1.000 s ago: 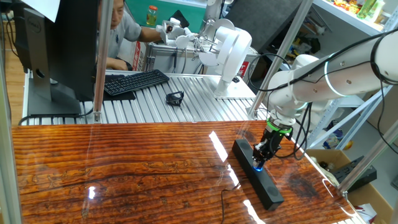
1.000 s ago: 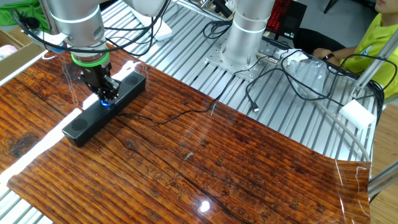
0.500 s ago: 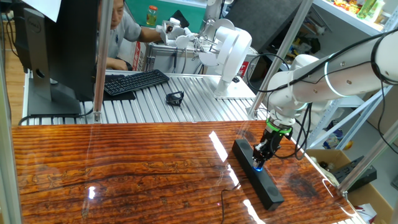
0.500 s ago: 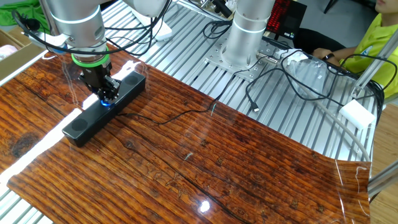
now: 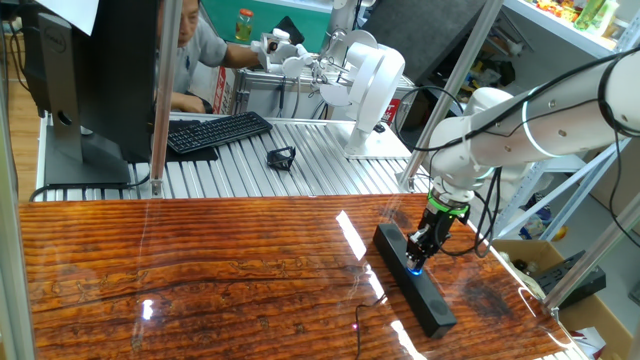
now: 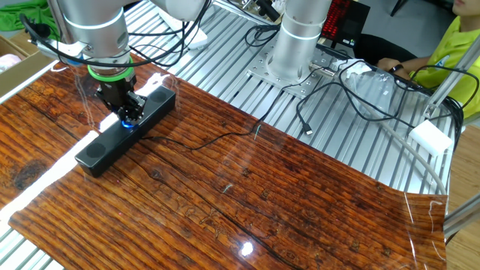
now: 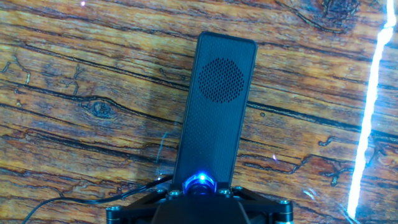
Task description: Turn the knob to decrease the volume of the speaker
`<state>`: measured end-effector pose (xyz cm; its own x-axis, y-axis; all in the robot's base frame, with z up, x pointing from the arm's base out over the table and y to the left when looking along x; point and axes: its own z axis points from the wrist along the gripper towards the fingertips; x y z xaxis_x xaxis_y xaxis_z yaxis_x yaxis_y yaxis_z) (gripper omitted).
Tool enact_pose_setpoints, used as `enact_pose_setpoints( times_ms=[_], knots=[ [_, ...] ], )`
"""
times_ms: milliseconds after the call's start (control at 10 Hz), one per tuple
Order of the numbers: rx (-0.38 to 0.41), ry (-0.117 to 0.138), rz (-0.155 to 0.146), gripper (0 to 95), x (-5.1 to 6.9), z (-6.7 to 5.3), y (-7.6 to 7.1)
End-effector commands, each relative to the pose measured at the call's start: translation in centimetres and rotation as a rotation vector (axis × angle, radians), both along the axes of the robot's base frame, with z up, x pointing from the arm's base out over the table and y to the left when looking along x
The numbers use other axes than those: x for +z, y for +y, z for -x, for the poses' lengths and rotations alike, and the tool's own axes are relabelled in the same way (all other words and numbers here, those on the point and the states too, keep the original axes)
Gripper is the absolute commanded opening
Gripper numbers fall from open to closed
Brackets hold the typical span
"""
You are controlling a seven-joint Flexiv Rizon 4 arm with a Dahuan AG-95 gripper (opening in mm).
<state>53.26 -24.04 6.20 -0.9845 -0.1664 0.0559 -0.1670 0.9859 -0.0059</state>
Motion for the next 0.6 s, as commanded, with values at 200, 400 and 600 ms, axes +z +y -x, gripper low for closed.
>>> enact_pose_setpoints(
  times_ms=[200,400,600],
  knots=[
    [0.007,0.000,0.003,0.0,-0.07,-0.02,0.00],
    [0.018,0.001,0.008,0.0,-0.07,-0.02,0.01],
    [0.034,0.001,0.031,0.0,-0.03,-0.03,0.00]
  ],
)
